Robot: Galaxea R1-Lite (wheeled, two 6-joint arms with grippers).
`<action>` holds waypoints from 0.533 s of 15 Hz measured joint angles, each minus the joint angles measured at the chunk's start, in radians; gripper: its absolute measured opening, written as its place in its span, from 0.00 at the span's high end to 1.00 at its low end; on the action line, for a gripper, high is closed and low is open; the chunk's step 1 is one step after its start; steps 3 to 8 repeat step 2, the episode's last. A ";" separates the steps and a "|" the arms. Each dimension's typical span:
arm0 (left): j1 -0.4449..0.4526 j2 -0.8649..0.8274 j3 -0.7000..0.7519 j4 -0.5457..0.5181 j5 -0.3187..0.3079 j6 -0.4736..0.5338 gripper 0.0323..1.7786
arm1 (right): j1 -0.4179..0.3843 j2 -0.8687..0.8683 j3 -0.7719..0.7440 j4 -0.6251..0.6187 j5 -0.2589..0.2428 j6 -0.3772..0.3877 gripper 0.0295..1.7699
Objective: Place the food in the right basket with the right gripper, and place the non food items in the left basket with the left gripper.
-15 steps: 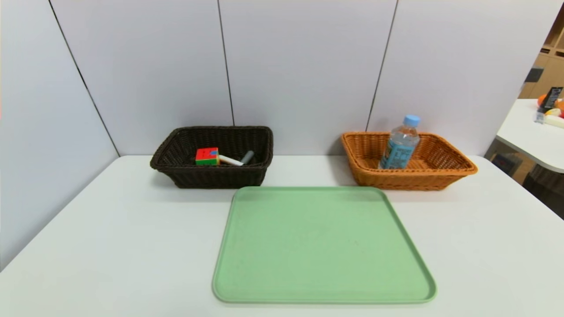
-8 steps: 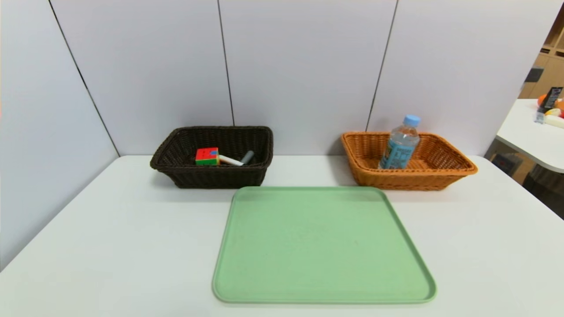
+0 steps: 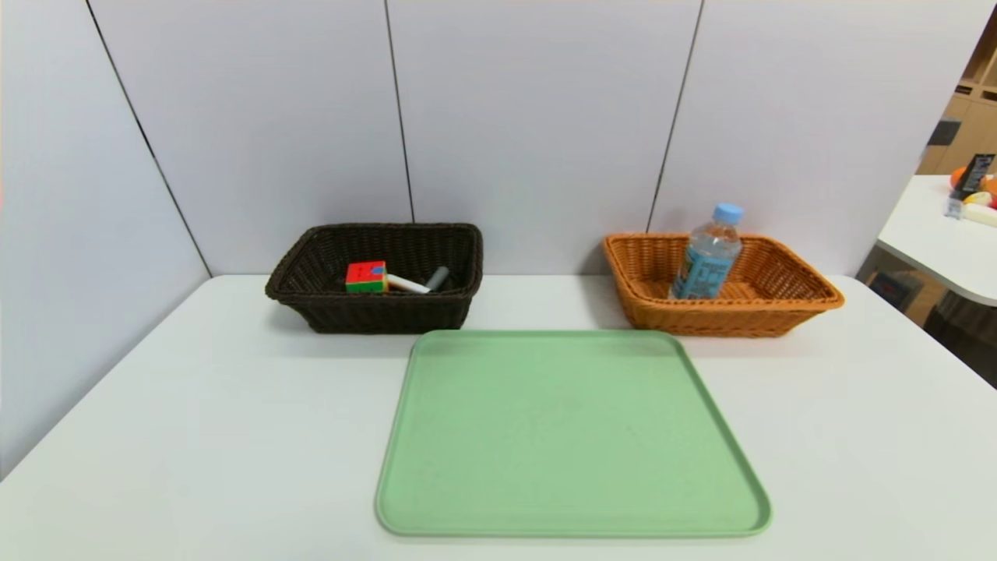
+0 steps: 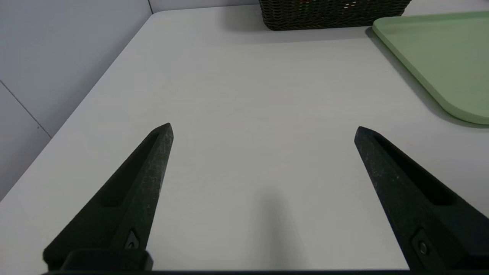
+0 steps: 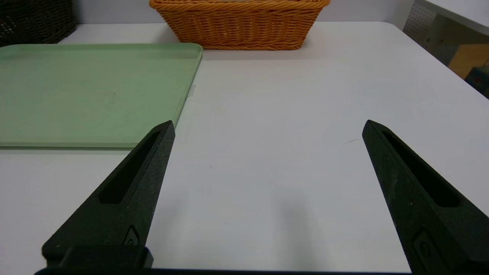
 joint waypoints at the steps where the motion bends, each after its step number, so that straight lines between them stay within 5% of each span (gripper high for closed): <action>1: 0.000 0.000 0.000 0.000 0.000 0.000 0.05 | 0.000 0.000 0.000 0.000 0.000 0.000 0.04; 8: 0.000 0.000 0.000 0.000 0.000 0.000 0.05 | 0.000 0.000 0.000 0.000 0.000 -0.001 0.04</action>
